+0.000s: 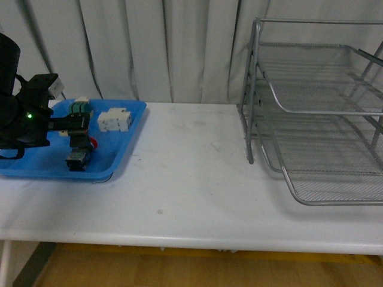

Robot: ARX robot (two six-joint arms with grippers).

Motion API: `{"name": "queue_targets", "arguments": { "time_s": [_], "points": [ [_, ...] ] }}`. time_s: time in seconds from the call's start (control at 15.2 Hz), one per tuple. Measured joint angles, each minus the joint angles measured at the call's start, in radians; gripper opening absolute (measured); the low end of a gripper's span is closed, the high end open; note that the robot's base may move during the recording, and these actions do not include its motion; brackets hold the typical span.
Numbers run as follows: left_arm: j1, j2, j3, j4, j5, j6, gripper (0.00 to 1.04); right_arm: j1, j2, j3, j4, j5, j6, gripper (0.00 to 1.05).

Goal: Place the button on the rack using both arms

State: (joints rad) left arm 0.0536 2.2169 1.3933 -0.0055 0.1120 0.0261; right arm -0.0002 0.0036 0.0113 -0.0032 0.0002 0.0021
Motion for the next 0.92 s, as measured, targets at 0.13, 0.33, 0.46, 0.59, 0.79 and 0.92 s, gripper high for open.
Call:
{"name": "queue_targets", "arguments": {
  "time_s": [0.13, 0.33, 0.46, 0.59, 0.79, 0.92],
  "points": [
    [-0.001, 0.026, 0.033, -0.003, -0.010, 0.008, 0.98, 0.000, 0.000, 0.000, 0.000, 0.000, 0.000, 0.98],
    [-0.004, 0.088, 0.084, -0.023, -0.026, 0.030, 0.98, 0.000, 0.000, 0.000, 0.000, 0.000, 0.000, 0.98],
    [-0.004, 0.127, 0.126, -0.045, -0.037, 0.035, 0.98, 0.000, 0.000, 0.000, 0.000, 0.000, 0.000, 0.98],
    [-0.004, 0.149, 0.159, -0.063, -0.037, 0.034, 0.98, 0.000, 0.000, 0.000, 0.000, 0.000, 0.000, 0.98],
    [-0.020, 0.171, 0.181, -0.068, -0.050, 0.048, 0.98, 0.000, 0.000, 0.000, 0.000, 0.000, 0.000, 0.98],
    [-0.030, 0.185, 0.181, -0.069, -0.056, 0.062, 0.81, 0.000, 0.000, 0.000, 0.000, 0.000, 0.000, 0.98]
  ]
}}
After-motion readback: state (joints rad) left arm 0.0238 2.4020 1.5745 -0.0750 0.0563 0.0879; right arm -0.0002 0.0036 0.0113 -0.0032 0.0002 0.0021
